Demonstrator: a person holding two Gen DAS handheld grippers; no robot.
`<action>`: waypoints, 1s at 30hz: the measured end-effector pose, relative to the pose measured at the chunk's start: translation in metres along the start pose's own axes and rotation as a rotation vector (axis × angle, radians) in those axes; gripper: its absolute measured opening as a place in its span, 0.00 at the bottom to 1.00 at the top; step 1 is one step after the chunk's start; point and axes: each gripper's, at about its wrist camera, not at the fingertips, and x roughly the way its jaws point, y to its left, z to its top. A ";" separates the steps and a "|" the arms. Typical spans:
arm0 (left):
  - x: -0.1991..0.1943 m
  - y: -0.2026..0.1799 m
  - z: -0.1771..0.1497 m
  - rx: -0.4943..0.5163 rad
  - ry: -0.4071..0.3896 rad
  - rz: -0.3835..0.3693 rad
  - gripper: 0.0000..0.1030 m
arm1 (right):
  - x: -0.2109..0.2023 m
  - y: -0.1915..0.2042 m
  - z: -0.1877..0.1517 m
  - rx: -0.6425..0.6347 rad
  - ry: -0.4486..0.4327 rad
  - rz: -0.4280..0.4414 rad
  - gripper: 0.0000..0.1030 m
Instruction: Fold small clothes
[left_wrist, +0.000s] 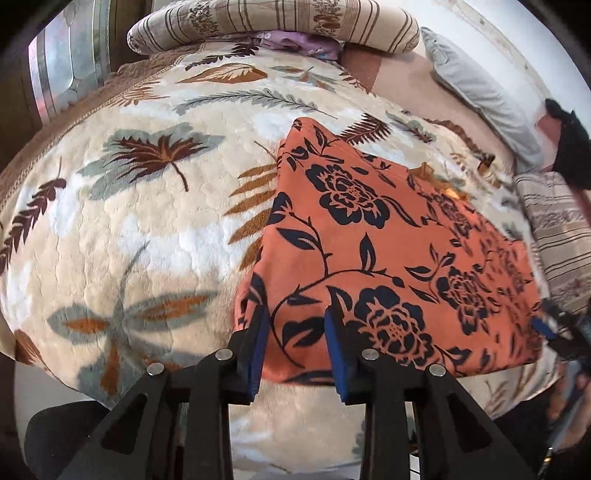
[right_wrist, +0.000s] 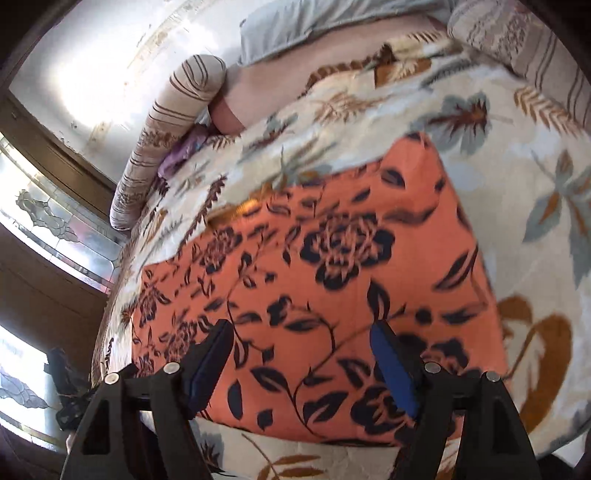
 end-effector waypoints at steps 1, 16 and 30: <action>-0.005 0.002 0.000 -0.008 -0.011 -0.012 0.31 | 0.003 -0.002 -0.005 0.014 0.009 0.002 0.77; -0.005 0.000 0.031 -0.015 0.001 -0.033 0.40 | 0.005 -0.031 -0.007 0.038 0.040 0.063 0.77; 0.032 0.010 0.075 -0.029 -0.003 0.037 0.22 | -0.002 -0.035 0.007 0.085 0.058 0.148 0.79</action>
